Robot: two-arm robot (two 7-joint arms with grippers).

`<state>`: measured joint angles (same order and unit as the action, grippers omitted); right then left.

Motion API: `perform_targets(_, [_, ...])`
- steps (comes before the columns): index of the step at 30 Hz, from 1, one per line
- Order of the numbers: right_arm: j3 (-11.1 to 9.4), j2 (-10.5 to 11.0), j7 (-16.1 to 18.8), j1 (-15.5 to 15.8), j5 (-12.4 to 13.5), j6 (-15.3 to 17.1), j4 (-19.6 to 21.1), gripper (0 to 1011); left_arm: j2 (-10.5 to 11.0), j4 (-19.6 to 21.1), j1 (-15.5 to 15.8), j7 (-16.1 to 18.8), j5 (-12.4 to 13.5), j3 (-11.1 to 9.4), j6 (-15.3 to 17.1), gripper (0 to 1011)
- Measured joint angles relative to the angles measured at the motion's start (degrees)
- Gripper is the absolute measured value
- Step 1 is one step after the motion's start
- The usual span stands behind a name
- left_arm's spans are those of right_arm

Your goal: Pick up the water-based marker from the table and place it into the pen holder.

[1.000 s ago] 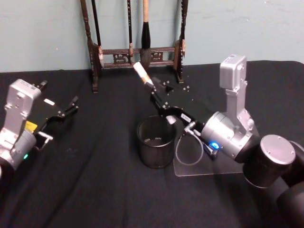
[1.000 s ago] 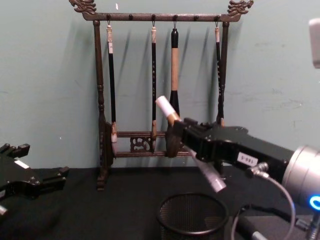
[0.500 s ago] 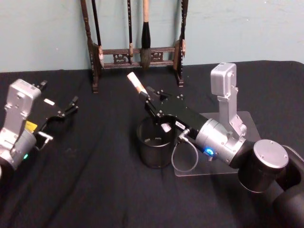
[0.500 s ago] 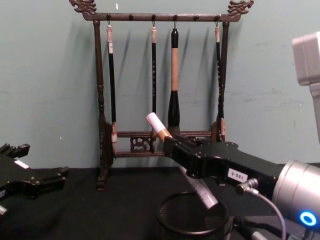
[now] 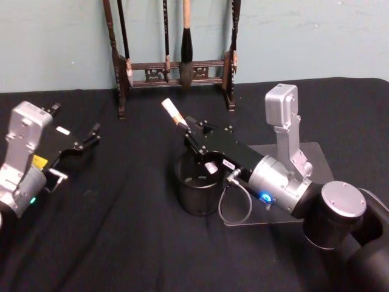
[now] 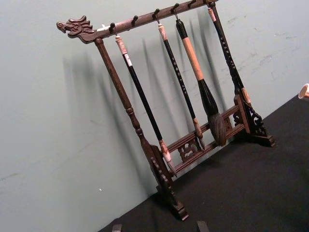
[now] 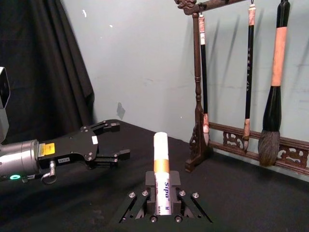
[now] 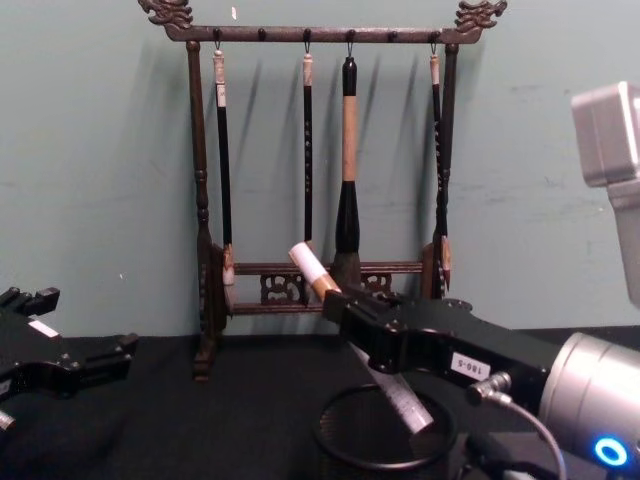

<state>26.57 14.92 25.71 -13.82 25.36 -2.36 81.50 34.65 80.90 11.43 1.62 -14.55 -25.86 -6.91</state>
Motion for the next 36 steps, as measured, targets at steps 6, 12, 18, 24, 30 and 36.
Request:
perform_targets(6, [0.2, -0.1, -0.1, -0.1, 0.0, 0.2, -0.4, 181, 0.0, 0.0, 0.0, 0.0, 0.0, 0.0, 0.0, 1001])
perform_targets(12, [0.5, -0.2, -0.1, -0.2, -0.1, 0.4, -0.9, 181, 0.0, 0.0, 0.0, 0.0, 0.0, 0.0, 0.0, 1001])
perform_targets(18, [0.8, -0.3, -0.2, -0.1, -0.5, 0.4, -1.2, 181, 0.0, 0.0, 0.0, 0.0, 0.0, 0.0, 0.0, 1001])
perform_targets(24, [0.9, -0.3, -0.3, -0.1, -0.7, 0.4, -1.2, 181, 0.0, 0.0, 0.0, 0.0, 0.0, 0.0, 0.0, 1001])
perform_targets(30, [0.8, -0.3, -0.3, -0.1, -0.6, 0.4, -1.2, 212, 0.0, 0.0, 0.0, 0.0, 0.0, 0.0, 0.0, 1001])
perform_targets(36, [0.8, -0.3, -0.2, -0.1, -0.6, 0.4, -1.1, 359, 0.0, 0.0, 0.0, 0.0, 0.0, 0.0, 0.0, 1001])
